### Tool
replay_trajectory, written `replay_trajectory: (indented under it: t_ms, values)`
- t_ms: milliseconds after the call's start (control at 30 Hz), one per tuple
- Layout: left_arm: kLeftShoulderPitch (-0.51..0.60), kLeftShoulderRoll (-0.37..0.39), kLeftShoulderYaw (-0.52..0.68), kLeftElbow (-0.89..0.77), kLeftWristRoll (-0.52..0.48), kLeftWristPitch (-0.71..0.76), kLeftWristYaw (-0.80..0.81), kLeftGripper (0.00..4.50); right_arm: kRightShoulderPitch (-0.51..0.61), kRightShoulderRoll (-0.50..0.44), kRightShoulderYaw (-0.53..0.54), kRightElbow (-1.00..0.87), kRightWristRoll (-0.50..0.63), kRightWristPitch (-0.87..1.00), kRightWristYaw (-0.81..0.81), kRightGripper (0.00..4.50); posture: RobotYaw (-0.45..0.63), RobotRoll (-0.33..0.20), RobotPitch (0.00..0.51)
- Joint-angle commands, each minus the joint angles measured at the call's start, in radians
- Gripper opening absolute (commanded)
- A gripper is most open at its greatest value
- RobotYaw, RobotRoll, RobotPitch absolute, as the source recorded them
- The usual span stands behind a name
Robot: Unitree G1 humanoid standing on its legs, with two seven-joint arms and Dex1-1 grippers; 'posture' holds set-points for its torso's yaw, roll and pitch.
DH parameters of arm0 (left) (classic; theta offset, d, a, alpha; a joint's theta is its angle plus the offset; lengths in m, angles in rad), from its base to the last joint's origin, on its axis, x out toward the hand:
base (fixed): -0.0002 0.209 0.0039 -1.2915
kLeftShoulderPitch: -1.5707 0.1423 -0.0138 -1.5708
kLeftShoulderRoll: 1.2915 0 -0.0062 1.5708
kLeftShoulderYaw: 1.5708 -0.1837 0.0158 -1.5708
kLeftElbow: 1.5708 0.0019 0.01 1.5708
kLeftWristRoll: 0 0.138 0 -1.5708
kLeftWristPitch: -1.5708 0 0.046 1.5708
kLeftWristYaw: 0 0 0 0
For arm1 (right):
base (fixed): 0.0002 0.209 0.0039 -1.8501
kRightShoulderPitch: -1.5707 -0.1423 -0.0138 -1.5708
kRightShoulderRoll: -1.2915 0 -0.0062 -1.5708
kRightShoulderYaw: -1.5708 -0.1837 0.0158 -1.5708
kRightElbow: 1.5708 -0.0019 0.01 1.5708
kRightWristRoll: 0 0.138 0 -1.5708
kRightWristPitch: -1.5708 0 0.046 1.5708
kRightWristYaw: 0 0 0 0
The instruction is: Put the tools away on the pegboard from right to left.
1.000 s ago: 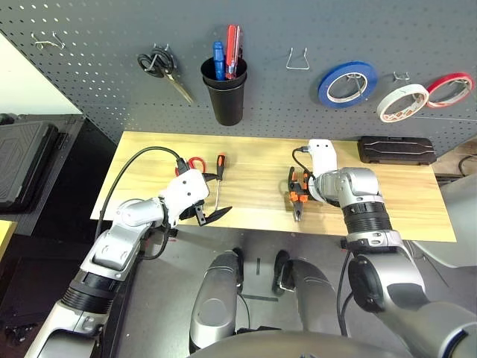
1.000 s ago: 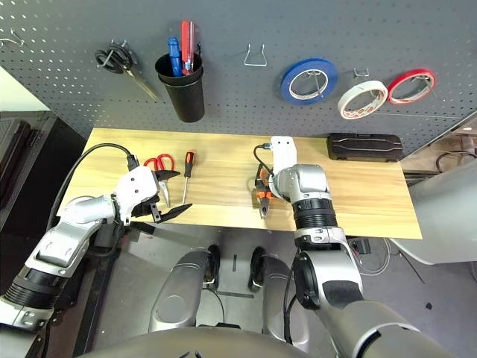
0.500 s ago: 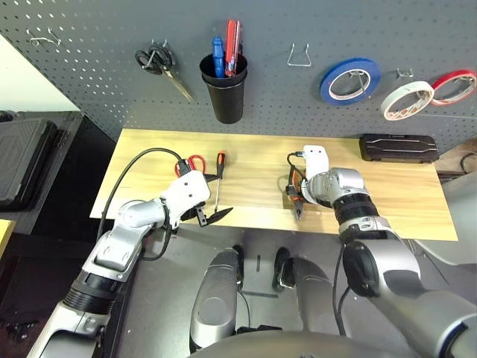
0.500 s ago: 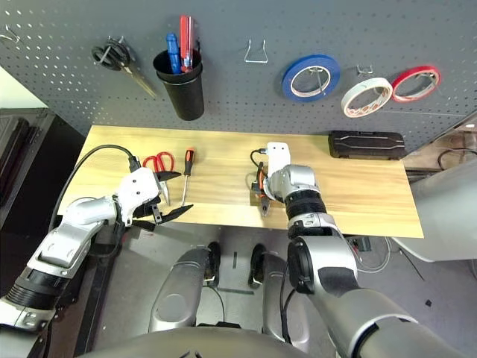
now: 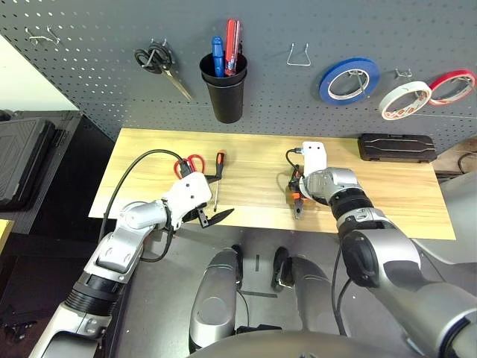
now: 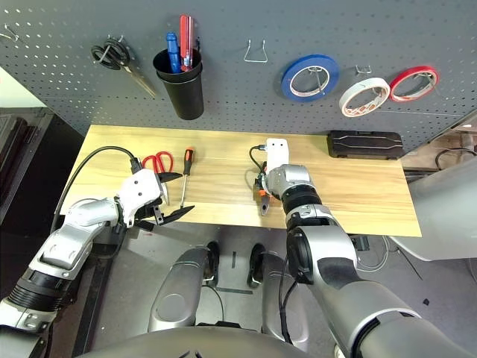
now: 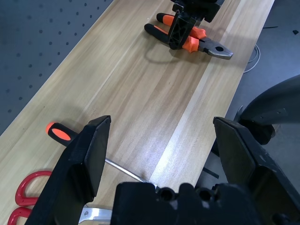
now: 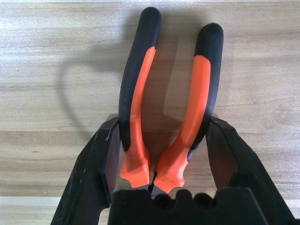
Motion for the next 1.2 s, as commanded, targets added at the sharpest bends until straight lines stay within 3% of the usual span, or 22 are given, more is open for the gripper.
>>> replay_trajectory:
  t_ms: [33,233,367,467,867,1200]
  values:
    - [0.019,0.000,-0.008,-0.015,0.004,0.007,-0.005,4.50,0.051,-0.003,0.034,-0.017,-0.013,0.009,0.037,2.98,0.33,0.000,0.274]
    - [0.029,-0.020,0.034,-0.052,-0.055,0.032,0.003,4.50,0.121,-0.063,0.162,-0.230,-0.044,0.004,0.186,2.98,0.33,0.000,0.255]
    - [0.051,-0.044,0.075,-0.119,-0.109,0.068,0.022,4.50,0.215,-0.177,0.323,-0.444,-0.114,-0.094,0.337,2.98,0.33,0.000,0.241]
    - [0.073,-0.057,0.096,-0.172,-0.125,0.078,0.048,4.50,0.283,-0.258,0.372,-0.575,-0.141,-0.166,0.407,2.98,0.33,0.000,0.230]
    - [0.075,-0.126,0.177,-0.343,-0.219,0.203,0.167,4.50,0.491,-0.396,0.352,-0.868,-0.171,-0.540,0.522,2.98,0.34,0.000,0.203]
    - [0.031,-0.176,0.248,-0.439,-0.321,0.263,0.245,4.50,0.543,-0.391,0.263,-0.893,-0.141,-0.806,0.504,2.98,0.33,0.000,0.188]
